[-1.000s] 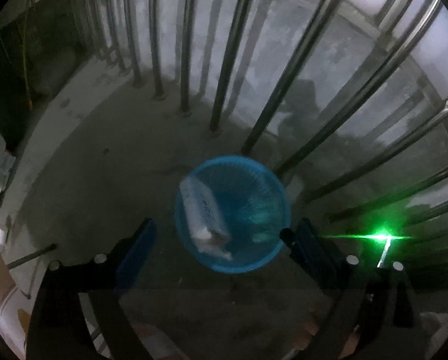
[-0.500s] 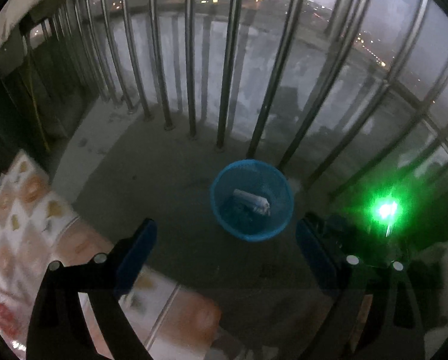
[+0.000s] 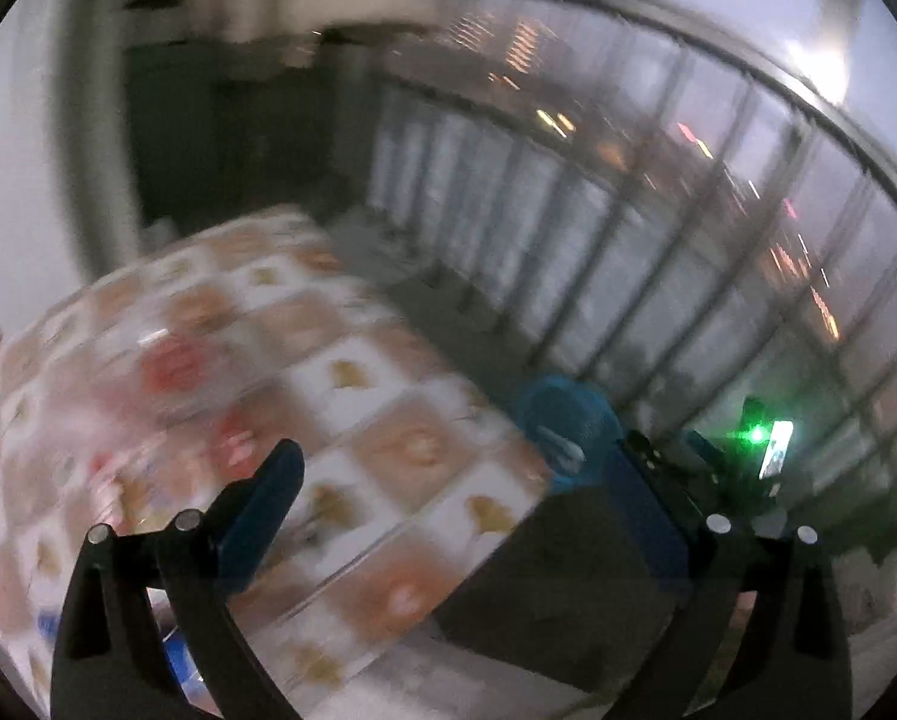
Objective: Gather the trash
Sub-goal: 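Return both tools to the table toward the Pepsi bottle and clear cup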
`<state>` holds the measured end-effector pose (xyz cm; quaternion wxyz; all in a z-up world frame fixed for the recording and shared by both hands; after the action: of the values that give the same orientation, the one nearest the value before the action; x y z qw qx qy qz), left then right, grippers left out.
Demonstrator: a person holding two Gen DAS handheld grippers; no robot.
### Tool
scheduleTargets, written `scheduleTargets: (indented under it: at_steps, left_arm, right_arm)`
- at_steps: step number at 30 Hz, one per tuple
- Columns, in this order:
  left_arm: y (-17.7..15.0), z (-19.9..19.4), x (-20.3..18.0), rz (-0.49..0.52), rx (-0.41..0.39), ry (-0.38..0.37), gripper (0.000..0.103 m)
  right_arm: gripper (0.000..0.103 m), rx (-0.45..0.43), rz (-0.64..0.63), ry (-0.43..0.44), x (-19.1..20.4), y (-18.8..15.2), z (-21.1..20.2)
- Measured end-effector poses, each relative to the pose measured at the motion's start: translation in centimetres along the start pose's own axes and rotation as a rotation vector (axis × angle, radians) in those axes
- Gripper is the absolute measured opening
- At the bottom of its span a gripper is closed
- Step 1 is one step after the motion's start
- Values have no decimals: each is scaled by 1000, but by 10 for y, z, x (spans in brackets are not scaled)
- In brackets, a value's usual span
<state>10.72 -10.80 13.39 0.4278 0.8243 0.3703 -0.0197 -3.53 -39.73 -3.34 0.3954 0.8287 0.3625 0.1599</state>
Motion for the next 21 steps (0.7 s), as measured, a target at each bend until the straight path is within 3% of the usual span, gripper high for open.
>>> scheduleTargets:
  at_steps: [3,5,9,11,14,16,21]
  left_arm:
    - [-34,-64,54,-142,-155,116,97]
    - [-56,-93,84,-251,-211,181,97]
    - [-122,-149,140,-542,-316,266,97]
    - [-150,-158,155,-619,-341,283,97]
    - [-180,-160,164,-654,-357,281,97]
    - [-195,-149,164,-652,-352,242,97]
    - [-208,-123,154,-542,-295,159,97]
  right_arm:
    - [95,-74,-182,-16,42,2,-12]
    - [95,-114,-257,23,62,1,-28]
    - [95,-185,-263,277,79,-2,-58]
    - [95,-195,-280,360,89,-7,-71]
    - [95,-106,-339,503,115,-15,-75]
    - [95,18,-357,602,133,-21,-71]
    - [94,131,-393,715,166,-35,-79]
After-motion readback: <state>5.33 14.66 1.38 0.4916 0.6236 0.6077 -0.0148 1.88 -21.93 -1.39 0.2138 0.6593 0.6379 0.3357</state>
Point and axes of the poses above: each gripper's, at about its wrist camera, not at the fingertips, and z roughly the way its jaws point, x to its left, y to its top, the point moved 1 cm from there along z, roughly the way its jaws point, and after that the axes turned 9 degrees about -y, right-handed, at the moved point
